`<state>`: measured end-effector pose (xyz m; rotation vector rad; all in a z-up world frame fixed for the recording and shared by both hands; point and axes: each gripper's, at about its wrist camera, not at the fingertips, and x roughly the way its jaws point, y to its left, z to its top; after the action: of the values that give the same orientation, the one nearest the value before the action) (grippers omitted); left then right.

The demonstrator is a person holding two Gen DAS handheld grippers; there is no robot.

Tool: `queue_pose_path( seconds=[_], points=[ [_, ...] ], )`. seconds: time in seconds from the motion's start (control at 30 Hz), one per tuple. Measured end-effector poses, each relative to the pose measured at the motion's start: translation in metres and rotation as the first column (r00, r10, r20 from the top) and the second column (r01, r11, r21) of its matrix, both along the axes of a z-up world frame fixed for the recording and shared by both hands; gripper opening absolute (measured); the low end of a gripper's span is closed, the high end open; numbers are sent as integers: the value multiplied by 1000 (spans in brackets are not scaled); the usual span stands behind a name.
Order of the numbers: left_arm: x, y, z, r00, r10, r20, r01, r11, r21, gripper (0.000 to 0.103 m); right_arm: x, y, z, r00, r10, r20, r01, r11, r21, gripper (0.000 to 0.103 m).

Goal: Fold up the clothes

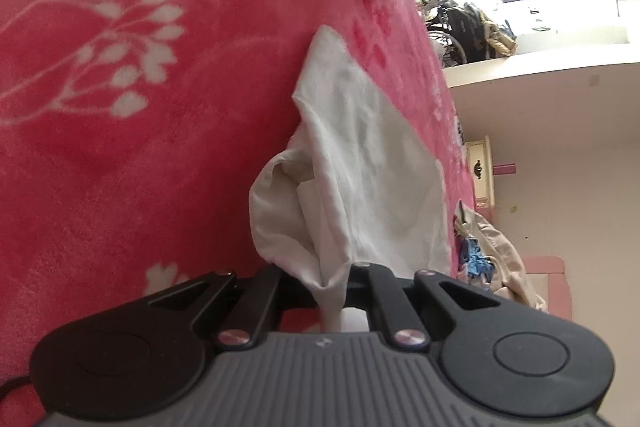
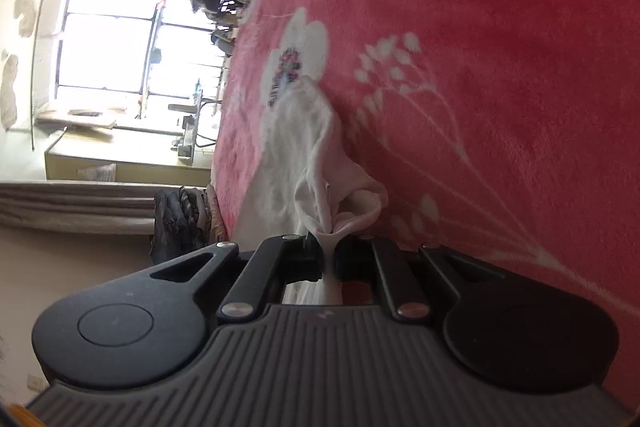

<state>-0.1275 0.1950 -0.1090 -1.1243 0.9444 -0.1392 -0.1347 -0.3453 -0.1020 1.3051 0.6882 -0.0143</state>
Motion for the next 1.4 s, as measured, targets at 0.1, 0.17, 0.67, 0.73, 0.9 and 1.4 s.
queue_pose_path(
  seconds=[0.1,0.17,0.67,0.73,0.9,1.4],
  points=[
    [9,3,13,999,-8,50,8,1000,-5,6,12,5,16,999,21,45,-19,999,-44,4],
    [16,5,22,997,-10,79,11,1000,-14,6,22,6,26,996,35,76,-30,997,-77,4],
    [111,3,18,998,7,67,-1,996,-90,7,97,1,29,993,24,113,-17,998,-63,4],
    [121,2,13,998,7,61,-2,997,-83,7,109,2,26,993,23,112,-16,998,-63,4],
    [139,5,-1,997,20,76,-16,998,-56,31,139,5,8,995,9,102,-2,998,-64,5],
    [124,22,32,957,129,261,-149,987,58,62,130,-16,-4,919,-90,385,105,994,-18,55]
  ],
)
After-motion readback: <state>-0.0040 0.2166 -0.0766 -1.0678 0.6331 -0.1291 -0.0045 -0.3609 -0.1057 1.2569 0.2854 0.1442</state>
